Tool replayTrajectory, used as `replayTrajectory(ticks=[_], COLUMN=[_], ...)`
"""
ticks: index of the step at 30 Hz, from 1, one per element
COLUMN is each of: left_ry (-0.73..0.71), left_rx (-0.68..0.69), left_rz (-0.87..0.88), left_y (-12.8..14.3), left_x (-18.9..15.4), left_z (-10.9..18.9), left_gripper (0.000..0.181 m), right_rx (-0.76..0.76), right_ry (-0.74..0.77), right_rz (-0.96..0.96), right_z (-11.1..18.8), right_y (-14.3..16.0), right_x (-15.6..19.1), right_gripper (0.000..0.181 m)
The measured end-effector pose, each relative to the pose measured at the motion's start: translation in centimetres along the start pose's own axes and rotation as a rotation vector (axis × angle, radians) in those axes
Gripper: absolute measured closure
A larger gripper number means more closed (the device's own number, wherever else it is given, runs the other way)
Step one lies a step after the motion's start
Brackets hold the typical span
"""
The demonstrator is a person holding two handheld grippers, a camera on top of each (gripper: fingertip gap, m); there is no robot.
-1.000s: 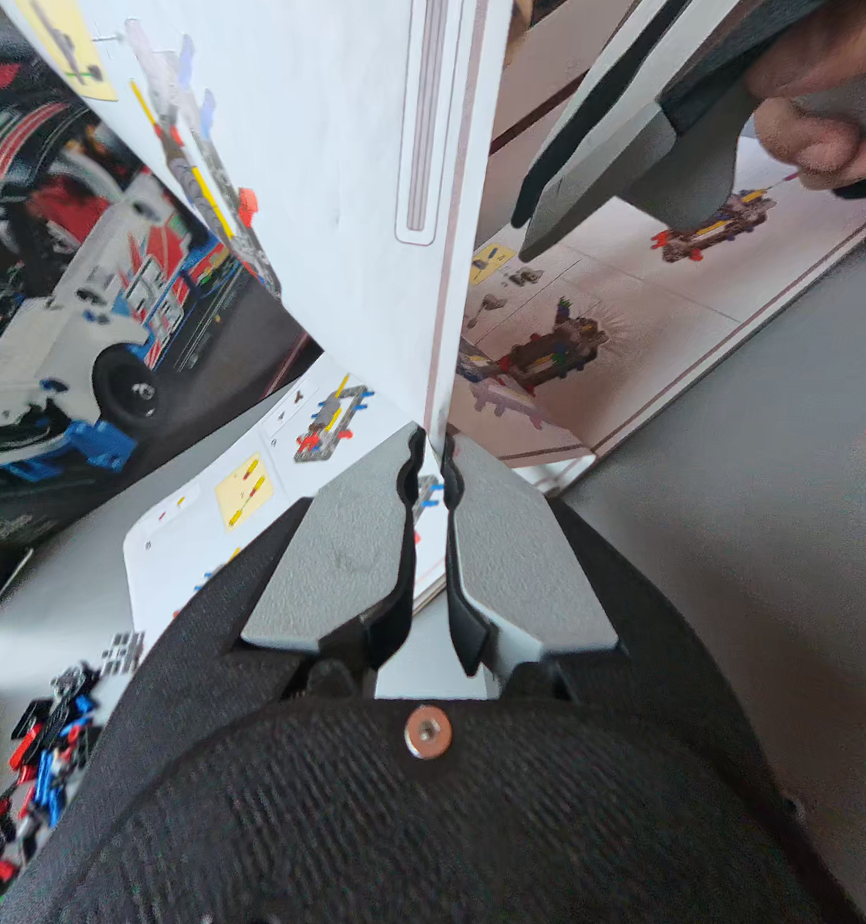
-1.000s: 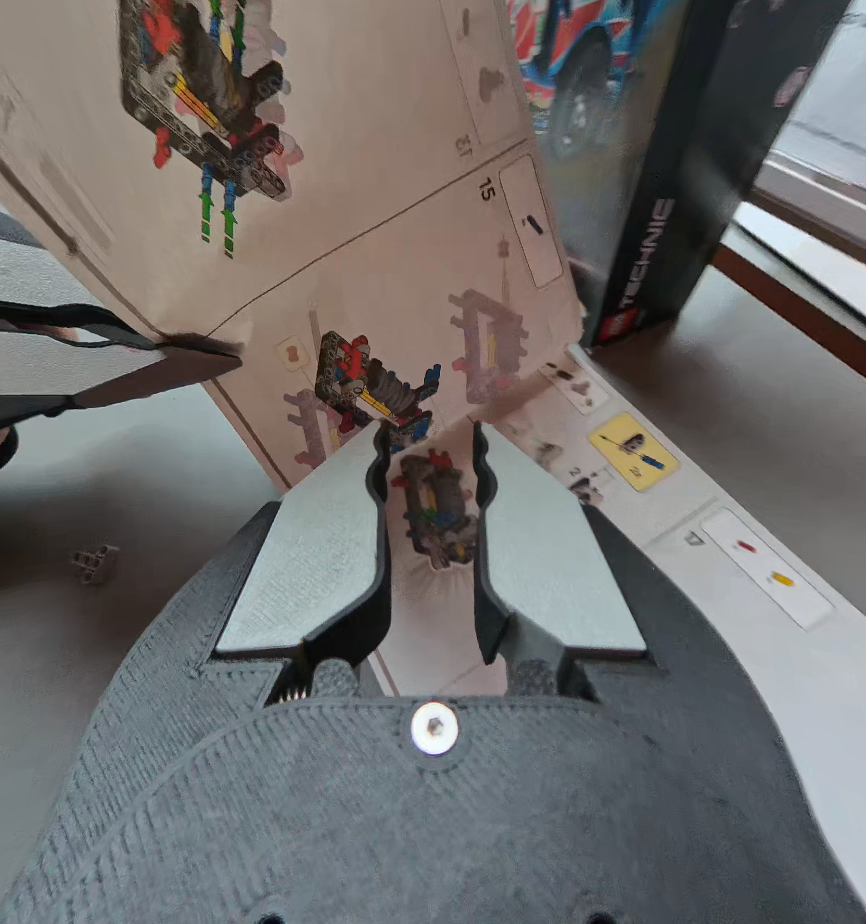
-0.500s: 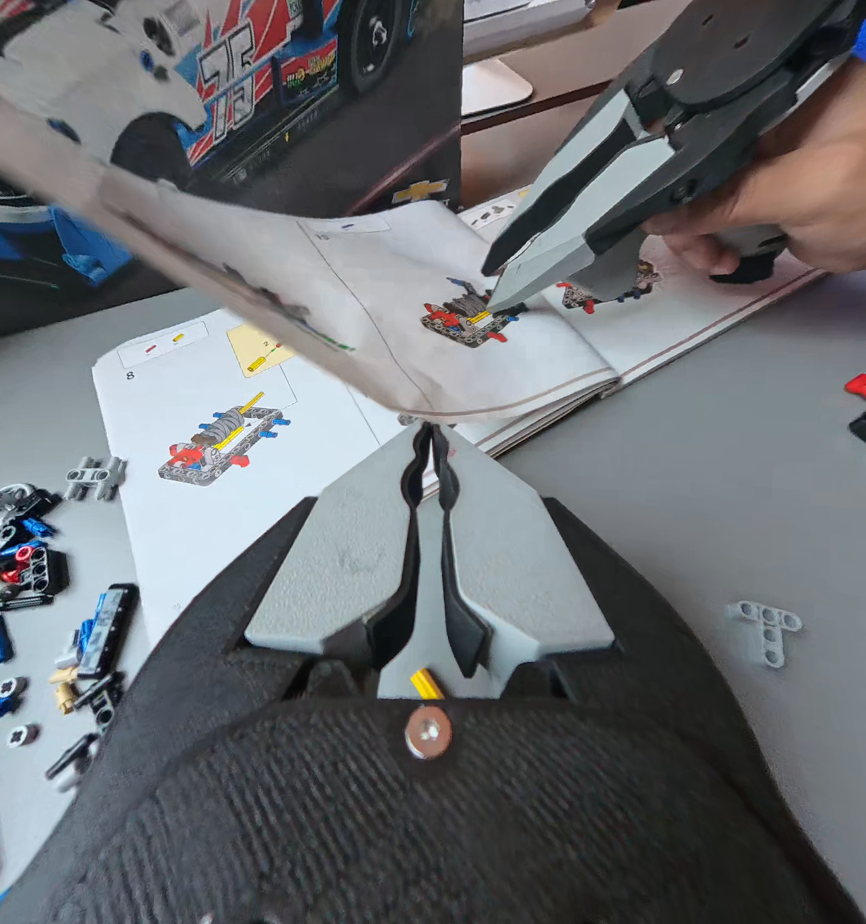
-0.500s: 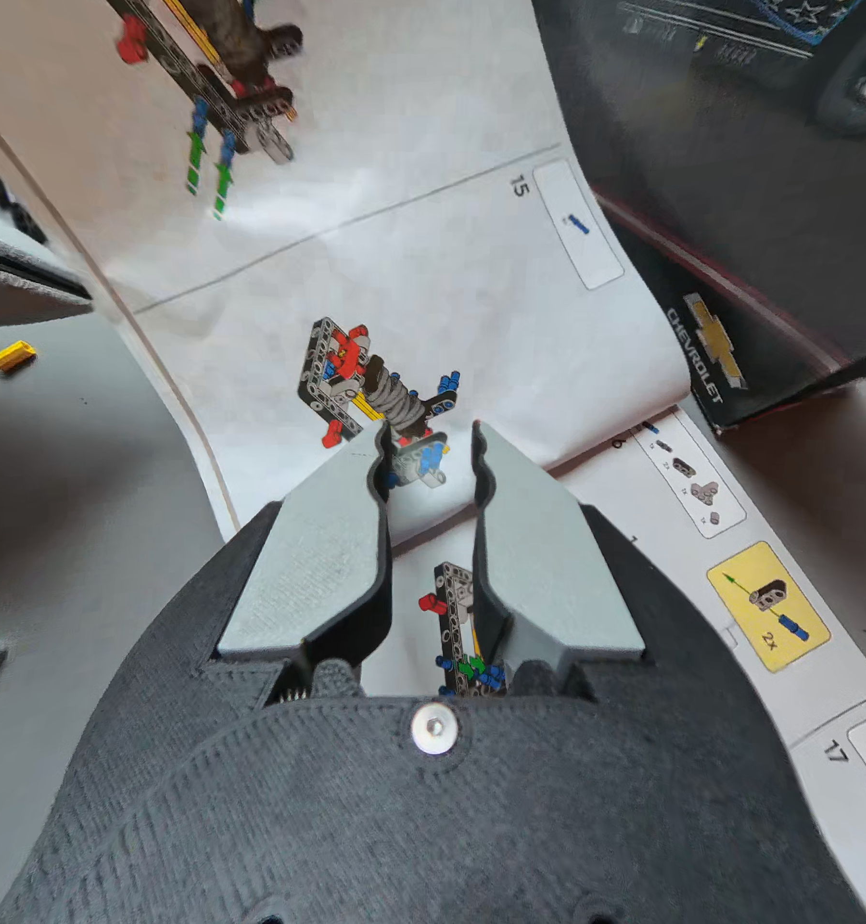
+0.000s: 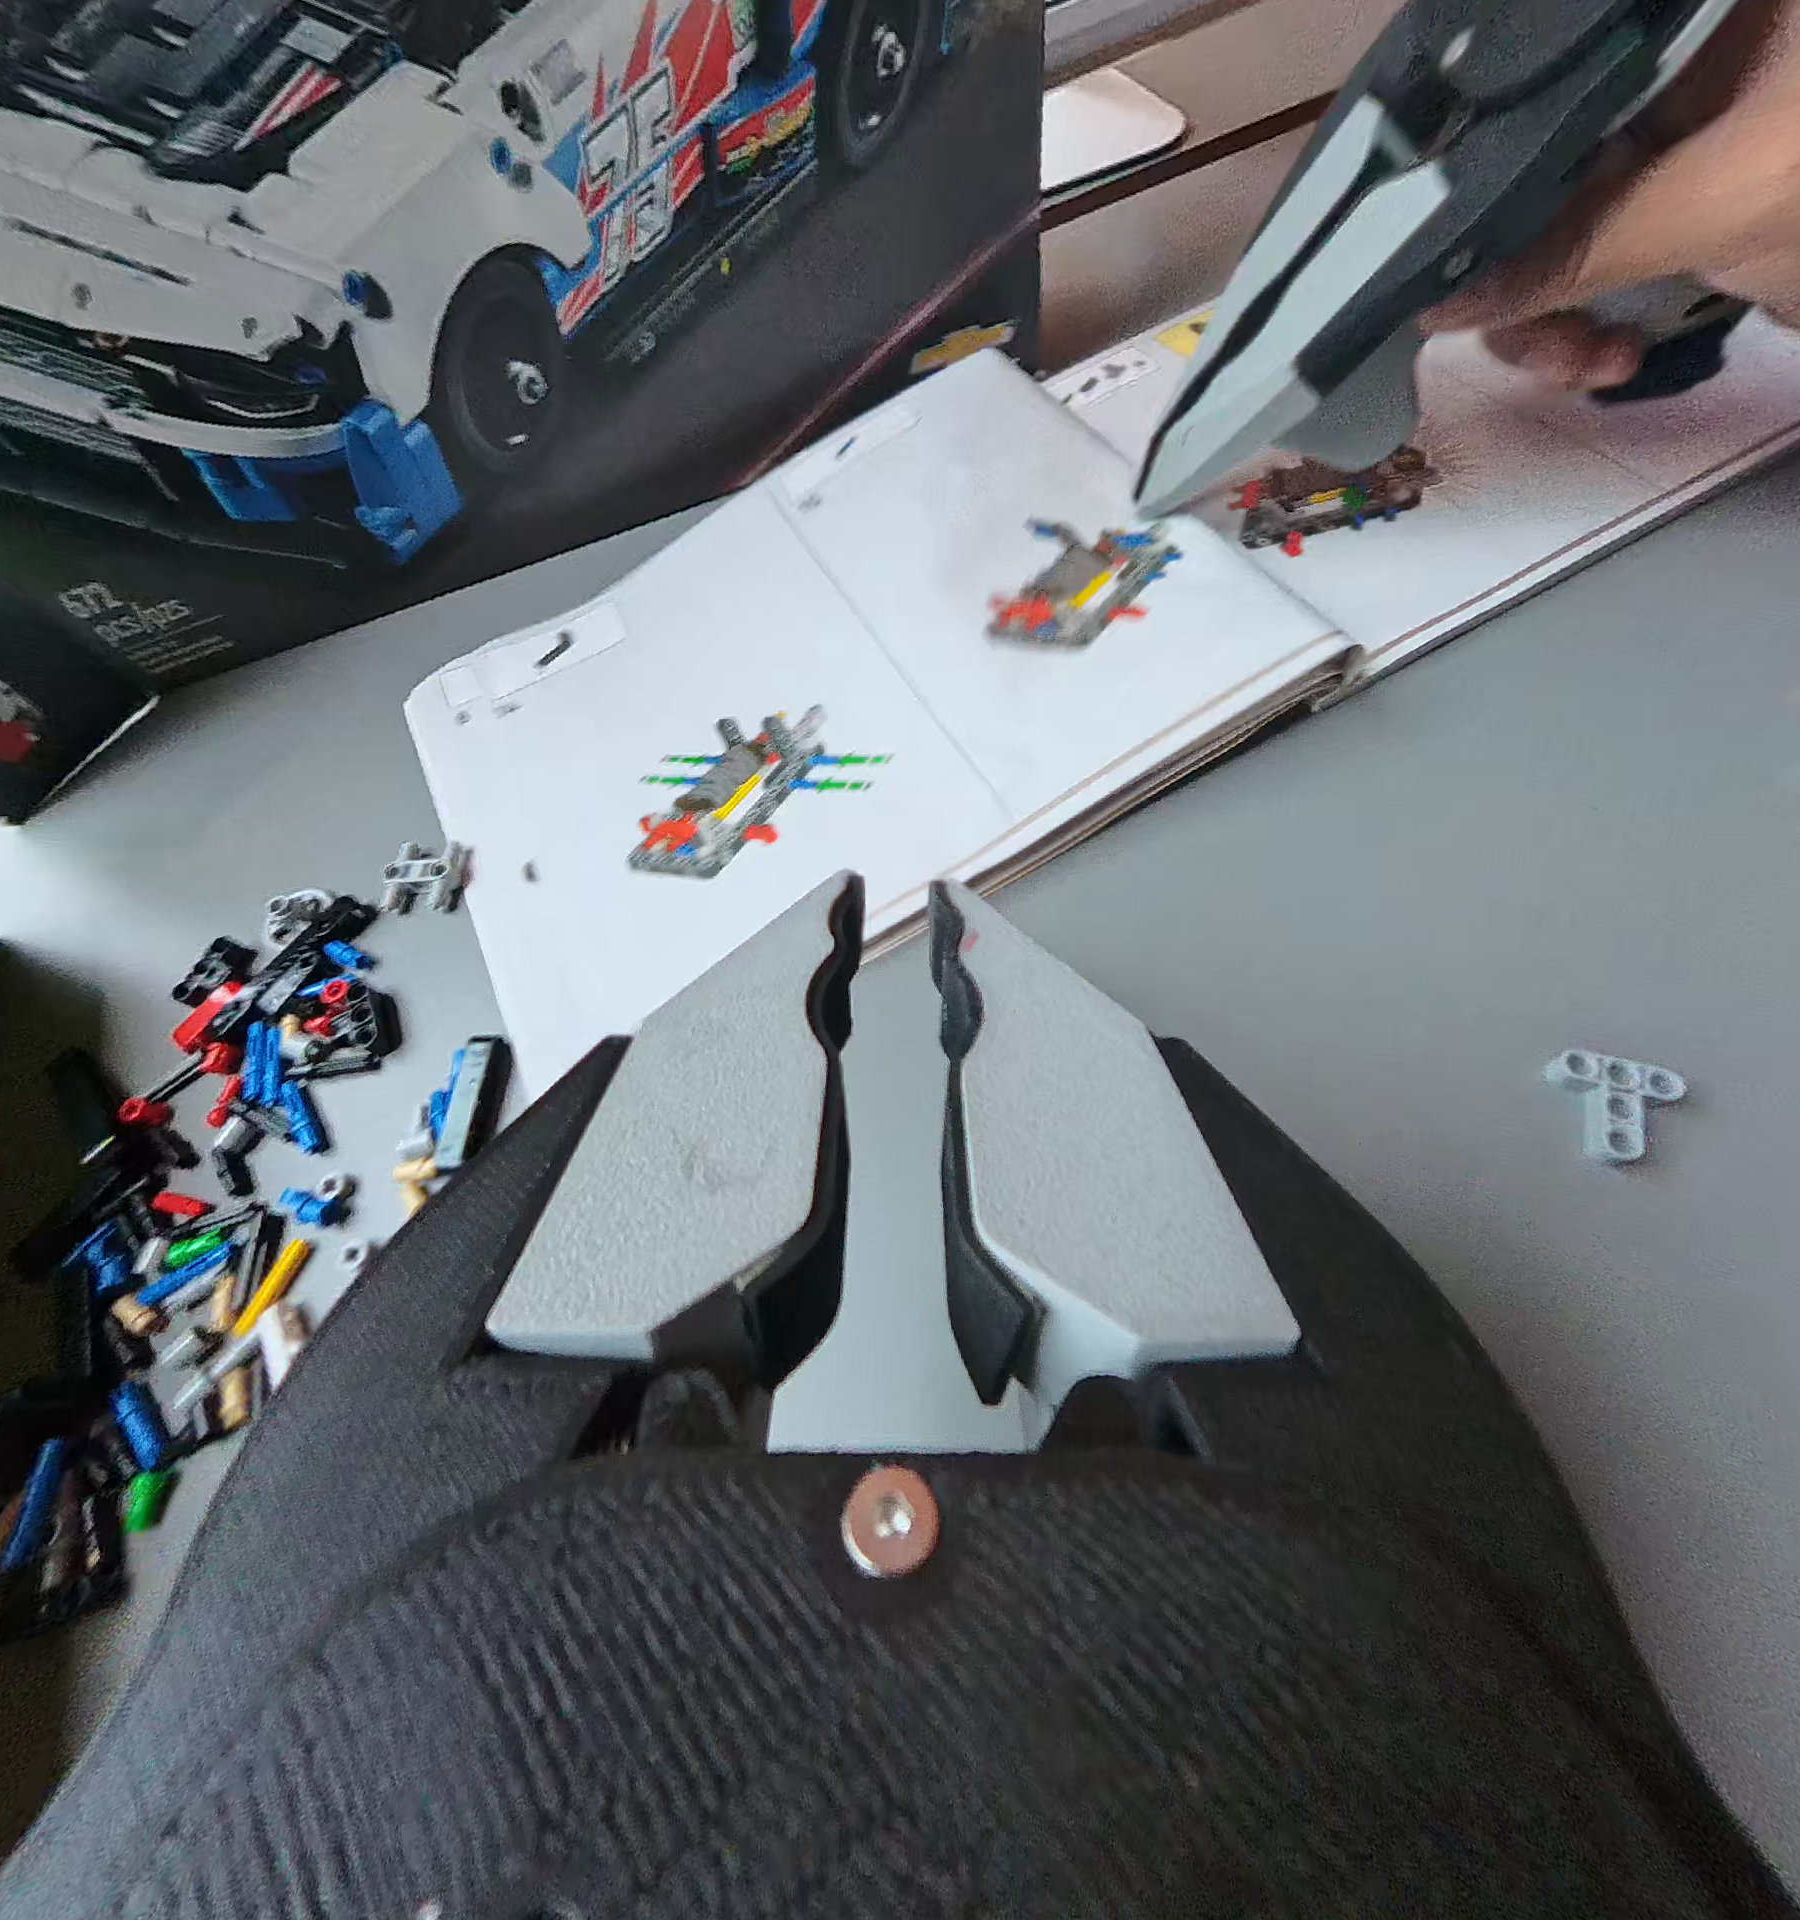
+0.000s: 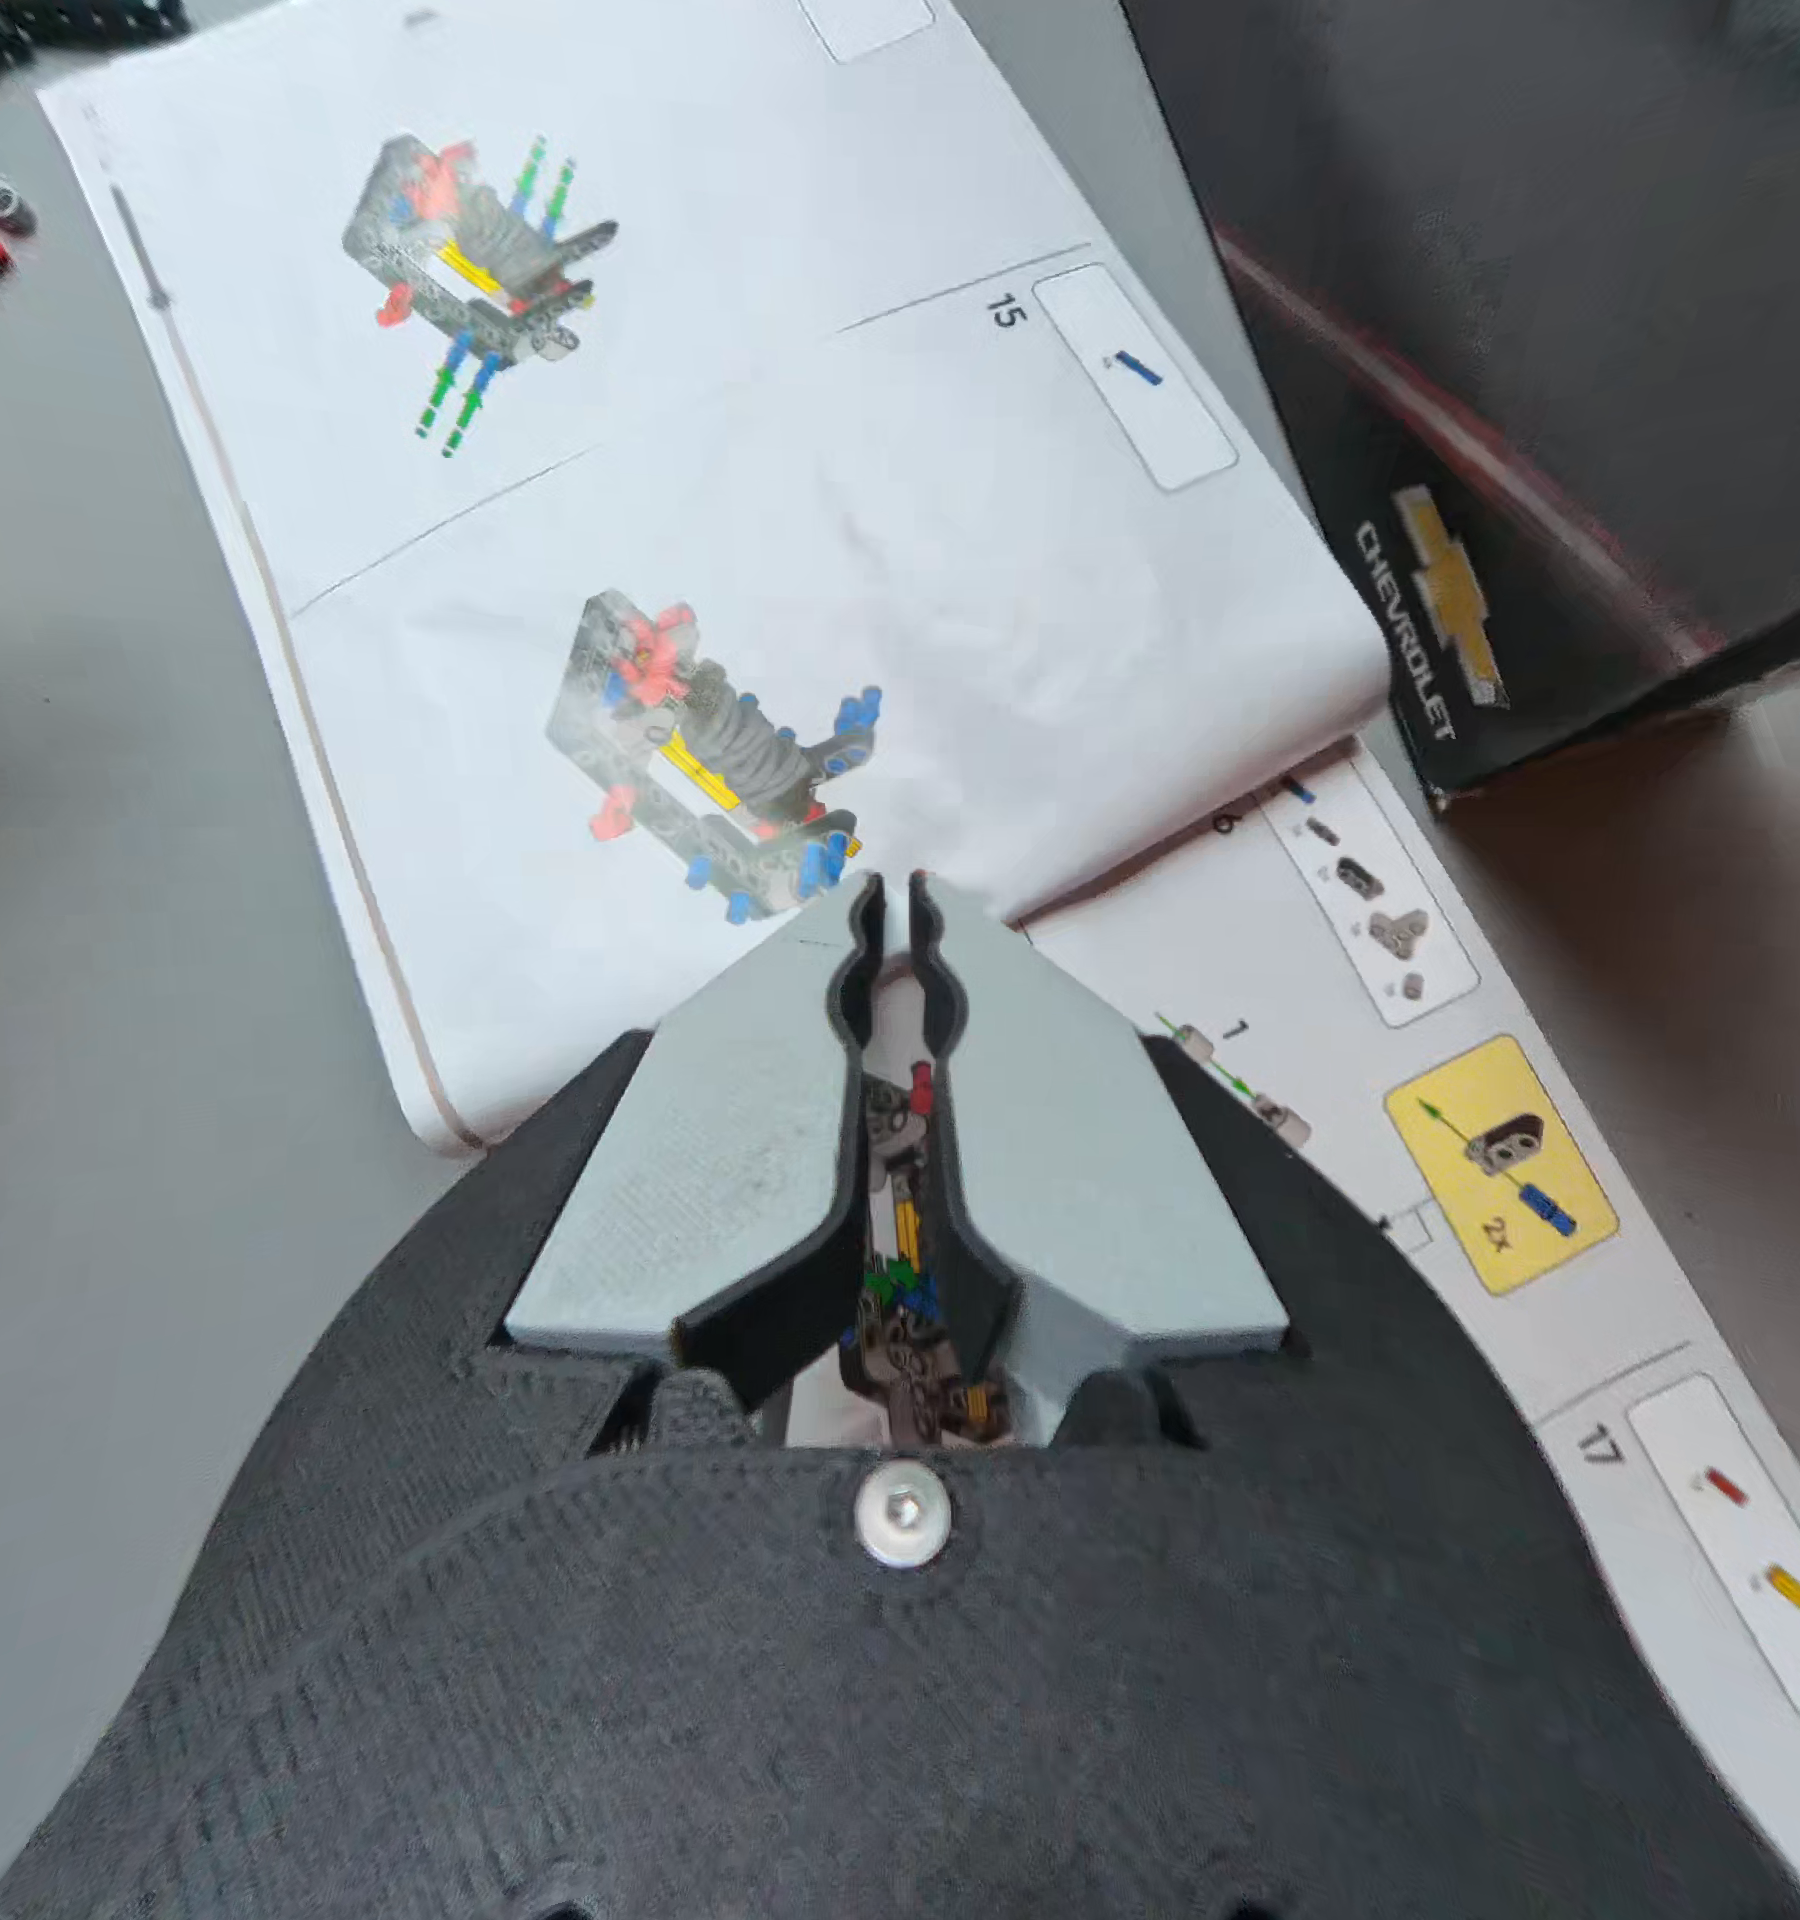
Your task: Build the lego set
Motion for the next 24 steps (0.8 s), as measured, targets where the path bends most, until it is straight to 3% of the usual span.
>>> replayTrajectory(ticks=[3,7,9,13,18,22,24], left_ry=[0.104,0.185,0.228,0.317,0.14,0.118,0.122], left_rx=[-0.001,0.04,0.078,0.139,0.258,0.239,0.244], left_rz=[-0.058,-0.201,-0.232,-0.29,-0.406,-0.375,-0.357], left_y=[-1.4,-3.4,-4.1,-4.9,-1.8,-1.0,-0.9], left_x=[-3.0,-6.4,-7.5,-9.3,-6.0,-5.0,-5.0], left_z=[-2.6,-8.0,-10.1,-12.7,-14.7,-13.9,-13.7], left_gripper=[0.169,0.176,0.176,0.173,0.181,0.181,0.181], right_rx=[-0.083,-0.161,-0.176,-0.076,-0.142,-0.197,-0.269], right_ry=[-0.005,0.066,0.05,-0.078,-0.05,-0.016,0.099], right_rz=[0.068,-0.017,-0.048,0.043,0.222,0.263,0.283], right_z=[-0.4,1.8,2.8,1.1,0.0,0.1,0.9], right_y=[-0.8,-1.6,-0.6,2.2,0.9,0.4,-0.4], right_x=[1.0,-0.8,-1.5,0.0,1.0,0.9,-0.4], right_gripper=[0.181,0.177,0.179,0.181,0.181,0.181,0.181])
Point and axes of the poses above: each gripper's, where its closed fingertips meet, z back along the fingers, y out of its underside, x = y × z across the jaws, the point moved 2 cm from there along z, back along the fingers, and after that the axes turned 2 degrees about -y, right-handed, at the moved point
